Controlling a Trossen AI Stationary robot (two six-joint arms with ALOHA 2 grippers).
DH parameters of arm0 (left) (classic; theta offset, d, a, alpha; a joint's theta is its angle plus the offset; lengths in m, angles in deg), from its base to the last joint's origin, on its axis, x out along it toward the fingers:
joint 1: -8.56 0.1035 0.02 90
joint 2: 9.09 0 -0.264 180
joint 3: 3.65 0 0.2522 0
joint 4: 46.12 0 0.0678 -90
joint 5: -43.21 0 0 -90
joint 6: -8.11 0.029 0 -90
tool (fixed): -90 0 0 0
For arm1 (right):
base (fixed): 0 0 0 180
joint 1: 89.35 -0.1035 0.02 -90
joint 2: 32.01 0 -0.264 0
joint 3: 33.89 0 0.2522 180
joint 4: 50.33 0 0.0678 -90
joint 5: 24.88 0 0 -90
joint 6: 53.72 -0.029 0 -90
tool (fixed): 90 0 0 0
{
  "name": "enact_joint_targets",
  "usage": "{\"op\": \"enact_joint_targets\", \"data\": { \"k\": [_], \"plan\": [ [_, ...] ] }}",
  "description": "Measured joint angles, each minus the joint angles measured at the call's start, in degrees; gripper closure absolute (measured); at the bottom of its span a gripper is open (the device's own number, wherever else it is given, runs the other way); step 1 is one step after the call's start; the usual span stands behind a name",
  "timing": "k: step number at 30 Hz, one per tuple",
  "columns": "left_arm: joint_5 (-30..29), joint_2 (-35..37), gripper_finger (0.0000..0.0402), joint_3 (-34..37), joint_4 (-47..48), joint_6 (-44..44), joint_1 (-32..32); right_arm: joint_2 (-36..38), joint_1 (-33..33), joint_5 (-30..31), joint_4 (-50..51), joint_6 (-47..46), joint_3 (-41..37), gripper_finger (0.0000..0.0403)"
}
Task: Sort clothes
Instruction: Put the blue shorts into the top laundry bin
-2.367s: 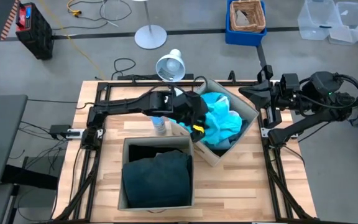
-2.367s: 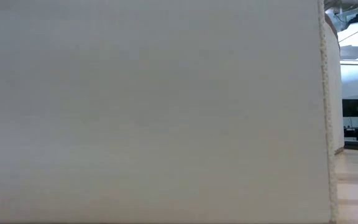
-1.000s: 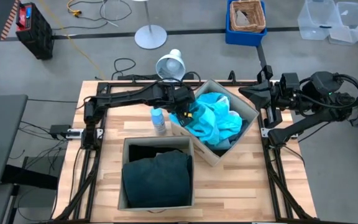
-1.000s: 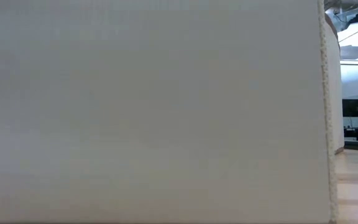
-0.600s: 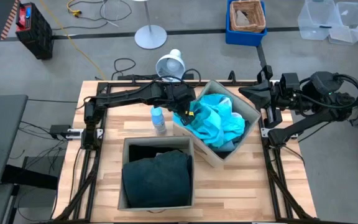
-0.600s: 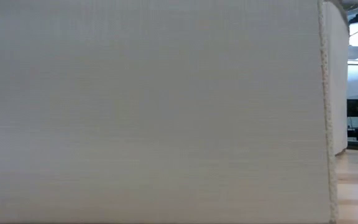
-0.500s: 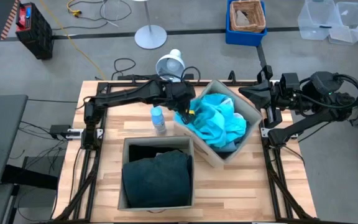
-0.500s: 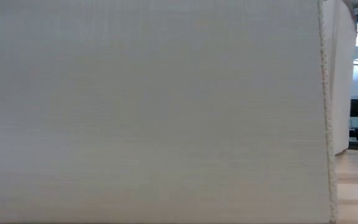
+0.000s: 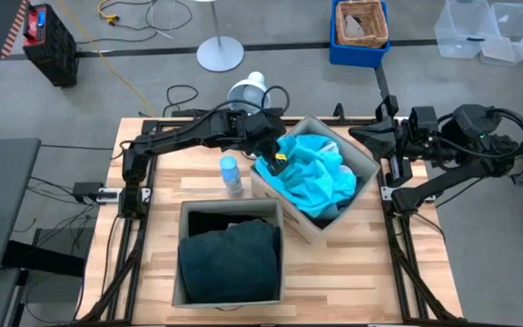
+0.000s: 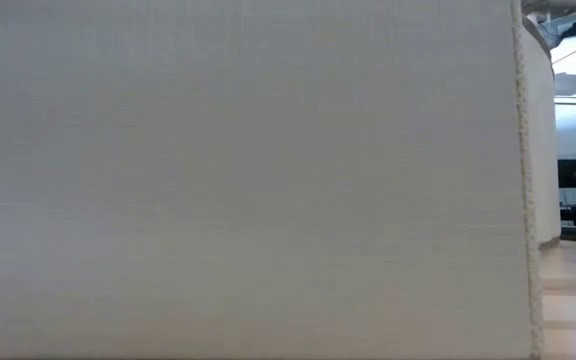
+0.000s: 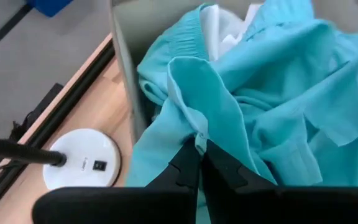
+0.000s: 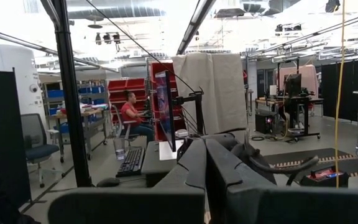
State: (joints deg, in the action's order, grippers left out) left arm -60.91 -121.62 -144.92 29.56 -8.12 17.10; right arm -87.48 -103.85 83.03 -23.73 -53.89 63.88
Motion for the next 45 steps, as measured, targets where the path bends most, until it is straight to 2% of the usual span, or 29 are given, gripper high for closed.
{"op": "enact_joint_targets", "data": {
  "k": [3, 10, 12, 15, 20, 23, 27, 31, 35, 37, 40, 43, 45],
  "plan": [
    [1.54, 0.00, 0.0397, -0.32, -2.73, -0.40, -0.48, -0.02, 0.00, 0.00, -0.01, 0.00, 0.00, 0.0388],
    [3.39, -0.92, 0.0396, -0.30, -17.92, 0.01, -2.45, 0.01, 0.00, 0.00, -0.02, 0.02, 0.00, 0.0388],
    [3.42, -2.17, 0.0386, -0.19, -18.11, 0.88, -2.53, -0.01, -0.02, 0.00, 0.02, 0.04, 0.00, 0.0388],
    [6.95, -4.72, 0.0349, -0.08, -16.53, -0.96, -2.46, -0.02, -0.02, 0.01, 0.03, 0.10, 0.00, 0.0388],
    [10.02, -8.06, 0.0251, -0.02, -14.50, -3.08, -2.91, 0.01, -0.20, 0.02, 0.32, -0.03, 0.00, 0.0388],
    [16.96, -8.69, 0.0197, -0.02, -14.70, -3.65, -2.86, -0.02, -0.20, 0.02, 0.42, -0.02, 0.00, 0.0388],
    [18.49, -8.29, 0.0171, -0.17, -15.20, -4.51, -2.91, -0.01, -0.15, 0.02, 0.42, 0.02, 0.00, 0.0388],
    [17.35, -6.38, 0.0184, -3.42, -15.38, -4.59, -2.91, -0.02, -0.13, 0.02, 0.44, 0.02, 0.00, 0.0388],
    [14.69, -4.53, 0.0215, -7.49, -12.68, -4.46, -2.94, -0.01, -0.09, 0.02, 0.44, -0.02, 0.00, 0.0388],
    [12.43, -3.84, 0.0235, -7.29, -9.64, -4.70, -3.06, 0.00, -0.09, 0.02, 0.44, -0.02, 0.00, 0.0388],
    [9.16, -3.45, 0.0275, -7.12, -0.21, -6.39, -3.06, -0.01, -0.09, 0.02, 0.46, -0.02, 0.00, 0.0388],
    [6.63, -3.71, 0.0333, -7.12, 8.82, -8.06, -2.89, 0.00, -0.09, 0.02, 0.46, -0.01, 0.00, 0.0388],
    [4.76, -3.89, 0.0376, -6.46, 11.09, -8.39, -2.84, -0.02, -0.05, 0.02, 0.44, 0.01, 0.00, 0.0388]
  ]
}}
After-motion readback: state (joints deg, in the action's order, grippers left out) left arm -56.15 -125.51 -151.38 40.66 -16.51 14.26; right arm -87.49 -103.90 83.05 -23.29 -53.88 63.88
